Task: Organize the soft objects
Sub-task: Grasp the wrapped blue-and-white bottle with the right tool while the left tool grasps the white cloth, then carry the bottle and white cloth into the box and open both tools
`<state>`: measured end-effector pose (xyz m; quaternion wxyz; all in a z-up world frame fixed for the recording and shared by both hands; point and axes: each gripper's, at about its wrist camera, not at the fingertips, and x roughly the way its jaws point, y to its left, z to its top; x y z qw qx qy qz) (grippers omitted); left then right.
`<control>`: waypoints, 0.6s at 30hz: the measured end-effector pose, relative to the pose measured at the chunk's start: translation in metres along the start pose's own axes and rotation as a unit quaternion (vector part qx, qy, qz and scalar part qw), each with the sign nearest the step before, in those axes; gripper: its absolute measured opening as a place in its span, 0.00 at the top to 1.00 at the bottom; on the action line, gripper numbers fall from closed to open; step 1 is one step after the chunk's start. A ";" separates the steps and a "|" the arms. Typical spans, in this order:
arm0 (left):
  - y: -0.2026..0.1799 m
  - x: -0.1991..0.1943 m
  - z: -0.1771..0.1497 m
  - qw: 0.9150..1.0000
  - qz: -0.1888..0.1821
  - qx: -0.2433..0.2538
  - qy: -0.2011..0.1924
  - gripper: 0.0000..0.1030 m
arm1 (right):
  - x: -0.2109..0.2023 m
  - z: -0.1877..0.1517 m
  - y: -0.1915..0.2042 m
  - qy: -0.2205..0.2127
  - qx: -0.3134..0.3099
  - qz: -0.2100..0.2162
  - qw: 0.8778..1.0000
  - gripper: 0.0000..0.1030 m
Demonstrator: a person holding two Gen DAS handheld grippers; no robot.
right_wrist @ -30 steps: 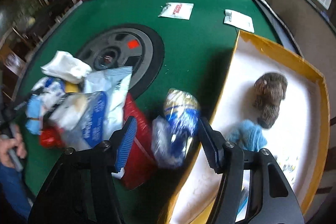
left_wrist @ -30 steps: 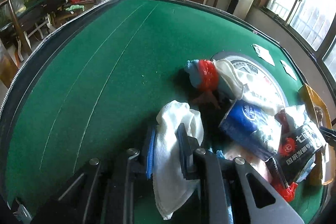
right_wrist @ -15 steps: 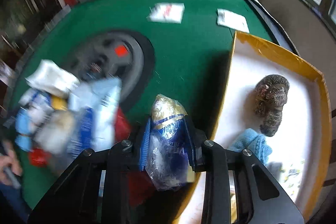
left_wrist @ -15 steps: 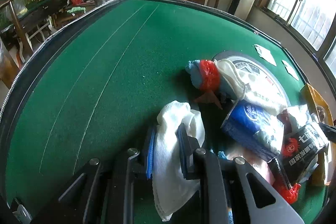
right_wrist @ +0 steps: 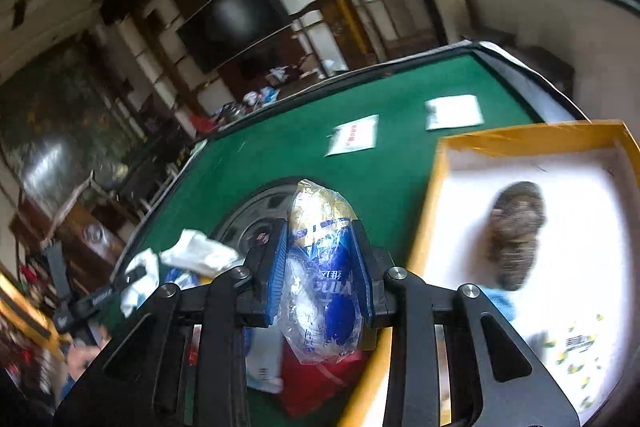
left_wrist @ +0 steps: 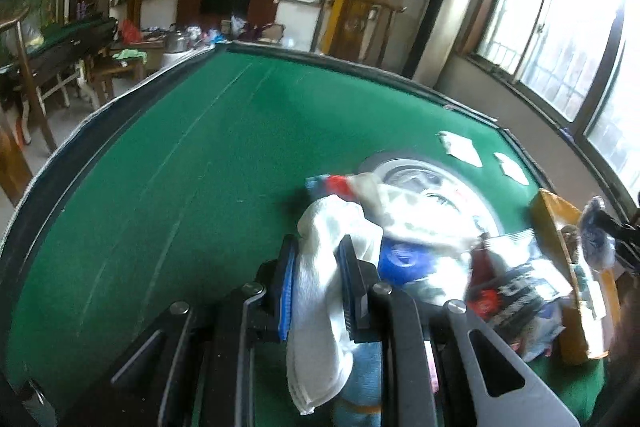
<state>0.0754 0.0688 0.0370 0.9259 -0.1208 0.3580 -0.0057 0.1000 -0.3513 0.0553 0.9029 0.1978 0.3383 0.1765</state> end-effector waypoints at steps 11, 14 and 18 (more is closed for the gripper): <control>-0.116 -0.018 0.013 0.994 -0.085 0.075 -0.009 0.81 | -0.060 0.028 -0.083 -0.071 0.104 -0.056 0.990 0.72; -0.169 -0.014 0.014 0.987 -0.117 0.112 0.004 0.81 | -0.068 0.030 -0.108 -0.079 0.146 -0.065 0.984 0.71; -0.237 -0.004 0.010 0.975 -0.165 0.147 0.029 0.81 | -0.072 0.030 -0.128 -0.077 0.174 -0.096 0.977 0.71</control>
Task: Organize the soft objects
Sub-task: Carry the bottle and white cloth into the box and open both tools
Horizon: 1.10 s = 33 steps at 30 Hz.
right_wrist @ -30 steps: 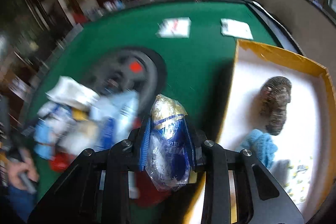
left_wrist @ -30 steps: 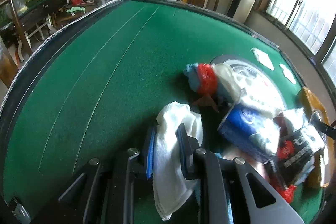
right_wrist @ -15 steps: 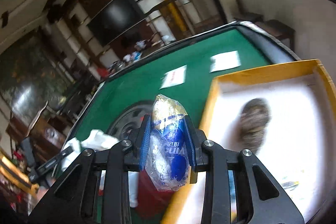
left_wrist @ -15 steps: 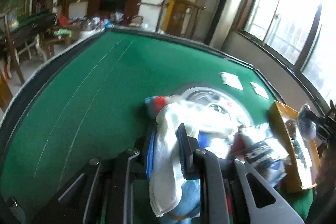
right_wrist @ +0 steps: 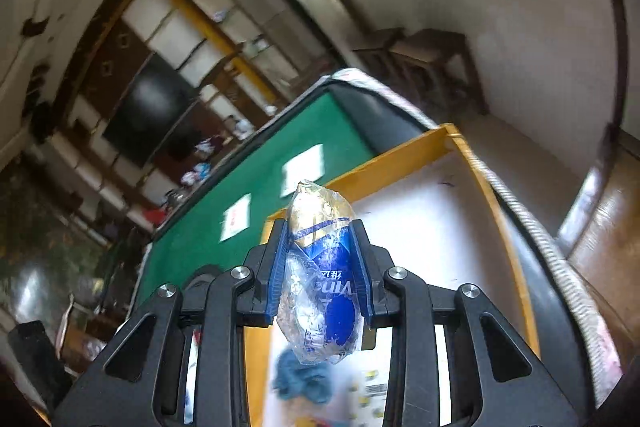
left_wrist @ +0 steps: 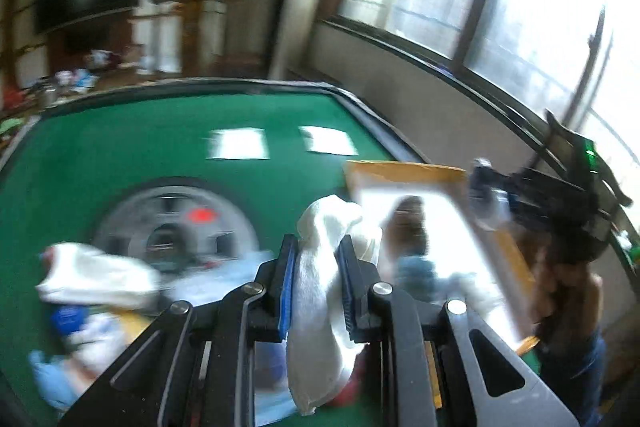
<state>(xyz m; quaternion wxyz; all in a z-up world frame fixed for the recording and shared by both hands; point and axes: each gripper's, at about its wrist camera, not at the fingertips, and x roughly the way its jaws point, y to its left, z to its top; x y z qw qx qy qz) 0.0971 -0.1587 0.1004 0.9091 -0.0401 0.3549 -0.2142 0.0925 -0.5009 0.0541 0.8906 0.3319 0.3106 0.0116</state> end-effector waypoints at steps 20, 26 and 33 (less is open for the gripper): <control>-0.128 0.145 -0.001 0.988 -0.090 0.023 0.126 0.78 | 0.028 0.005 -0.034 0.045 0.020 -0.103 0.993 0.68; -0.131 0.149 0.001 0.985 -0.100 0.011 0.140 0.58 | 0.027 0.005 -0.032 0.046 0.020 -0.104 0.993 0.66; -0.132 0.131 0.010 0.987 -0.113 0.004 0.112 0.41 | 0.009 0.010 -0.026 0.013 0.017 -0.107 0.994 0.47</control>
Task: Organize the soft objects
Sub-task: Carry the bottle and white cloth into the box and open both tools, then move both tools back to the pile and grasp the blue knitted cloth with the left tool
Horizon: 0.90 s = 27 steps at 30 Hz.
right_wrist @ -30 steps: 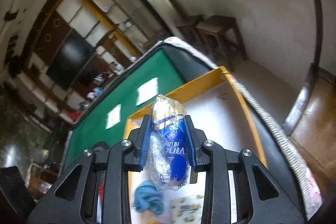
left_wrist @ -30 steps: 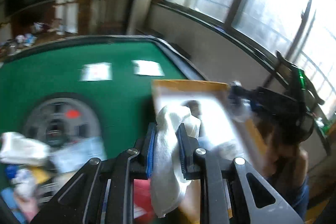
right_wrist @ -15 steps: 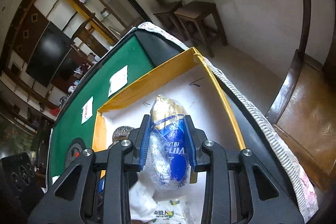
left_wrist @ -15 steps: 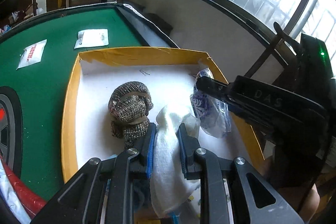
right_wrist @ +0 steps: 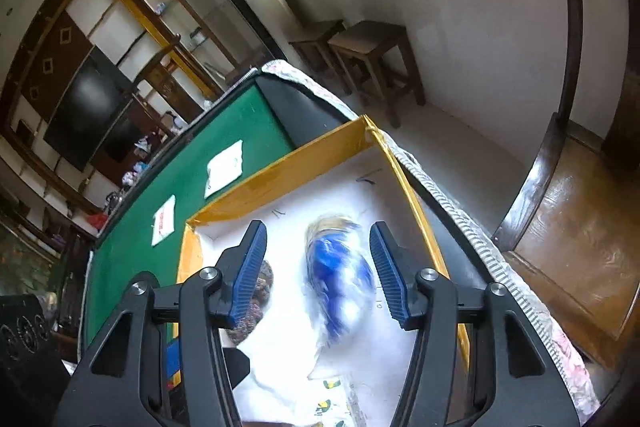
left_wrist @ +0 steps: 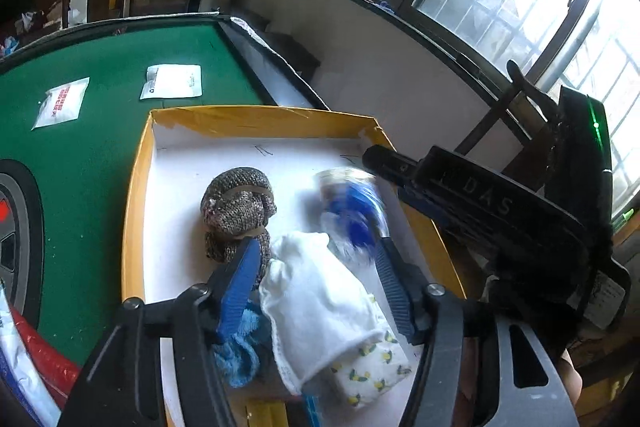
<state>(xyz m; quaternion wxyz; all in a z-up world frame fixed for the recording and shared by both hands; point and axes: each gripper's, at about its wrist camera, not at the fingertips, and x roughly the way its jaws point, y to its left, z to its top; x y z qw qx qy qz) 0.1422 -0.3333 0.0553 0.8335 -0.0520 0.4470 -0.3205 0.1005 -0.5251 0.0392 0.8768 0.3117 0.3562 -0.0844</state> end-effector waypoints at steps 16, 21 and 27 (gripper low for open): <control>0.067 -0.124 -0.051 0.993 0.095 -0.030 -0.062 0.41 | -0.021 -0.034 0.060 -0.009 -0.087 0.102 0.991 0.48; 0.111 -0.178 -0.087 0.981 0.165 -0.058 -0.081 0.41 | -0.023 -0.049 0.079 -0.001 -0.119 0.122 0.985 0.48; 0.188 -0.228 -0.141 0.941 0.303 -0.131 -0.081 0.41 | -0.025 -0.071 0.105 0.024 -0.155 0.157 0.975 0.48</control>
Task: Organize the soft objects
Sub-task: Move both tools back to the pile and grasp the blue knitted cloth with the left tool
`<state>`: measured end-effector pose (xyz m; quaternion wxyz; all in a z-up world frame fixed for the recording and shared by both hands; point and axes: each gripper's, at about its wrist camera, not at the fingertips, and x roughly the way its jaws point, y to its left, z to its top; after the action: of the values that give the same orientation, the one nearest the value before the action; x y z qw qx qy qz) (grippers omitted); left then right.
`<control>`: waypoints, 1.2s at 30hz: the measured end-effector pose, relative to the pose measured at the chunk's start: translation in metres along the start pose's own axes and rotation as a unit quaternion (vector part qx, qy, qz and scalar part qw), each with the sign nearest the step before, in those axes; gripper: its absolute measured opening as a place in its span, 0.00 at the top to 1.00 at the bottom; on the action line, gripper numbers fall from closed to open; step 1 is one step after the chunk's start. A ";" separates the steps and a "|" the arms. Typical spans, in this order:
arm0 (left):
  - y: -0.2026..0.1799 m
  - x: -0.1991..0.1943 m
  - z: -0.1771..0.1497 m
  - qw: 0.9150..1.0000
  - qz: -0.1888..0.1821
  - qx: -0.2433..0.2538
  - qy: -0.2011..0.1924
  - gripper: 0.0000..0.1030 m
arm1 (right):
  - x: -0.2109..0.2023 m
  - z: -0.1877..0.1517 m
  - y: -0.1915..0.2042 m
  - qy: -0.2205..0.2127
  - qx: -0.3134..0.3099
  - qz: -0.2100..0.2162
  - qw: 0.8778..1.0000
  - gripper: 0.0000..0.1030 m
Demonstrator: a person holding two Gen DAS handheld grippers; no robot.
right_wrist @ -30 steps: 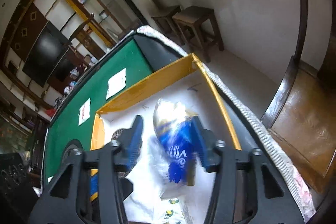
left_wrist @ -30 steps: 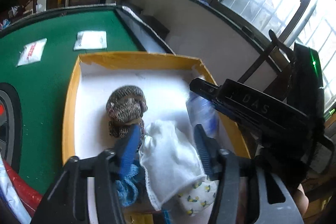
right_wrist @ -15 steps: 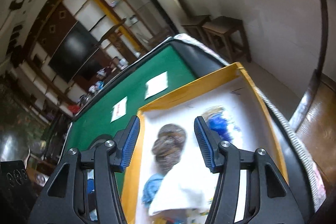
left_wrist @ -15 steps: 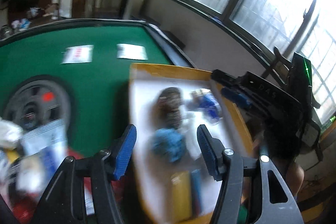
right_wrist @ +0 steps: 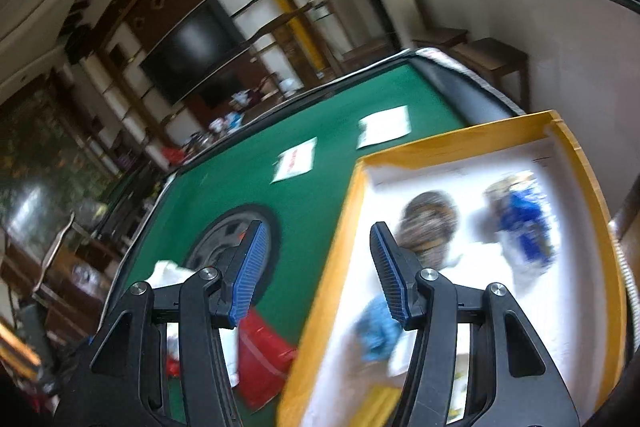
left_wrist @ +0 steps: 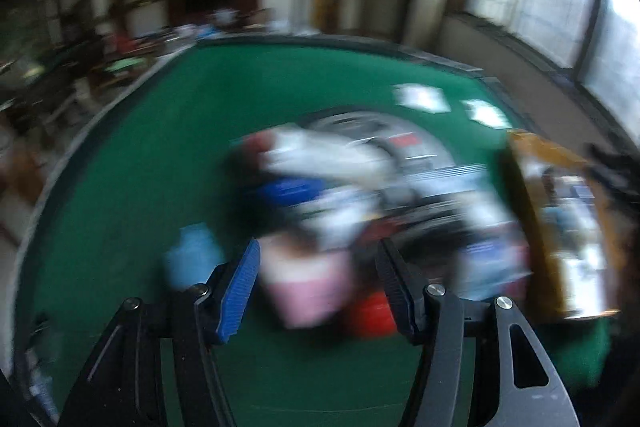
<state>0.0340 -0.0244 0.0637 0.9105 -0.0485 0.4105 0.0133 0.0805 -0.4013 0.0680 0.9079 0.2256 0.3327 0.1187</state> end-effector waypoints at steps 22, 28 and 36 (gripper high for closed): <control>0.077 0.065 -0.020 0.994 0.078 -0.072 0.028 0.71 | 0.054 -0.057 0.081 0.138 -0.089 0.176 0.971 0.45; 0.075 0.068 -0.019 0.994 0.072 -0.074 0.023 0.71 | 0.087 -0.058 0.097 0.157 -0.047 0.157 0.974 0.39; 0.078 0.066 -0.021 0.995 0.064 -0.077 0.022 0.70 | 0.114 -0.084 0.124 0.223 -0.074 0.169 0.957 0.57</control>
<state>0.0574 0.0502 -0.0053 0.8921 -0.0920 0.4304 0.1024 0.1027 -0.2237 0.0086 0.7913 0.1783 0.4742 0.3423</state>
